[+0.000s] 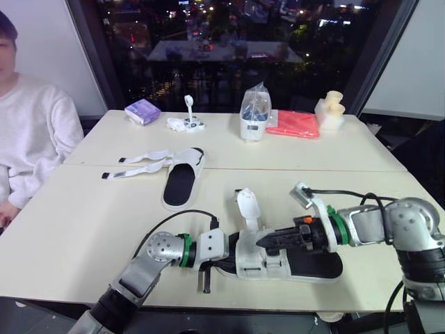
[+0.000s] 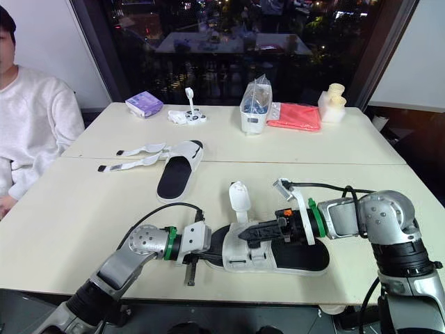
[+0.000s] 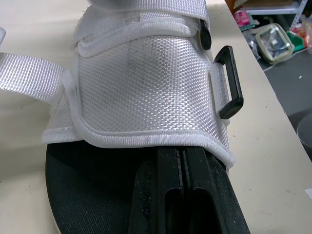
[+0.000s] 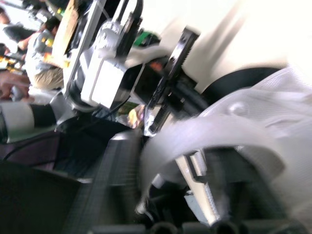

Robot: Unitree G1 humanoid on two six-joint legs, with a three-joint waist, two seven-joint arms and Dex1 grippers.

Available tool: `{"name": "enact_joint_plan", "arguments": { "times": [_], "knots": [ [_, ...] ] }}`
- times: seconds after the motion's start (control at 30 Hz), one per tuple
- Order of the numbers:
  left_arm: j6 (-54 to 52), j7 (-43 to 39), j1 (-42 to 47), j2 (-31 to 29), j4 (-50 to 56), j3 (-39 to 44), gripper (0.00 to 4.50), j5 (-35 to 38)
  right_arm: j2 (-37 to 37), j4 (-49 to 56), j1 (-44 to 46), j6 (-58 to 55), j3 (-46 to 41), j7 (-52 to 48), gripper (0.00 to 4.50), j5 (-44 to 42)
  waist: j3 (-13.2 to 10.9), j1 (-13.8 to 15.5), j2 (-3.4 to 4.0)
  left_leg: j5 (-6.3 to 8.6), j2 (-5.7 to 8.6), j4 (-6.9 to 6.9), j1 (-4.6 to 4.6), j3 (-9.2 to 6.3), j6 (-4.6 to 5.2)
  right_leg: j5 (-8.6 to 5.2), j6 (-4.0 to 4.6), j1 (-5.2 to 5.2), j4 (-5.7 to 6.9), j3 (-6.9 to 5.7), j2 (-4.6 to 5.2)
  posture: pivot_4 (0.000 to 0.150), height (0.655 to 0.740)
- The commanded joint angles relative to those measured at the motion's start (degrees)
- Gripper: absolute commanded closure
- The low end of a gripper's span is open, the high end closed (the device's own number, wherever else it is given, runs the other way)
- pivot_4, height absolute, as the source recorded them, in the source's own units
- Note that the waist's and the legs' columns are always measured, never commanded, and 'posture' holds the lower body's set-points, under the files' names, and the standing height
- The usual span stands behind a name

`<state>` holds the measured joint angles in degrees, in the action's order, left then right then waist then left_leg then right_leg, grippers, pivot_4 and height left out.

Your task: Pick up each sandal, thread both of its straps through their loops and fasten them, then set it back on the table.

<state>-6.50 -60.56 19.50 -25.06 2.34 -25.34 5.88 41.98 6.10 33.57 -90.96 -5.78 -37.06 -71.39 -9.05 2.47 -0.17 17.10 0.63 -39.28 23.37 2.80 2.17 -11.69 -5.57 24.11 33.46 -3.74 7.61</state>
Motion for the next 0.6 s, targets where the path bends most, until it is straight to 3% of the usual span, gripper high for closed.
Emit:
{"name": "enact_joint_plan", "arguments": {
  "times": [0.03,0.07,0.43,0.6],
  "knots": [
    [-1.8,0.8,-1.5,-0.4,-5.0,-3.4,4.50,-4.4,-1.7,-2.6,2.4,-1.2,-3.8,2.8,0.44,-0.7,0.0,0.0,0.03,-0.01,0.00,0.00,0.00,0.00,0.01,0.00,0.00,-0.01,0.00,0.00,0.00,0.150,0.7400],
    [-1.8,0.8,-1.6,-0.4,-5.1,-3.4,4.50,-4.4,-2.2,-3.1,2.7,-1.4,-4.1,3.5,0.06,-0.7,0.0,0.0,0.03,-0.02,0.01,0.00,0.00,0.00,0.03,0.00,0.00,-0.01,0.00,0.00,0.00,0.150,0.7400],
    [-1.9,1.0,-1.6,-0.6,-4.6,-3.3,4.50,-4.7,-5.9,-10.4,7.1,0.3,-9.3,8.5,0.06,0.9,0.0,0.0,0.05,-0.02,0.03,0.00,0.02,0.01,0.06,0.01,-0.01,-0.05,0.01,-0.02,-0.02,0.150,0.7400],
    [-1.9,0.9,-1.5,-0.7,-4.8,-3.2,4.50,-4.8,-3.9,-11.5,8.7,7.0,-6.2,7.3,0.06,8.8,0.0,-0.1,0.06,-0.02,0.06,0.00,0.03,0.02,0.07,0.01,-0.02,-0.11,0.02,-0.03,-0.12,0.150,0.7400]
  ]
}}
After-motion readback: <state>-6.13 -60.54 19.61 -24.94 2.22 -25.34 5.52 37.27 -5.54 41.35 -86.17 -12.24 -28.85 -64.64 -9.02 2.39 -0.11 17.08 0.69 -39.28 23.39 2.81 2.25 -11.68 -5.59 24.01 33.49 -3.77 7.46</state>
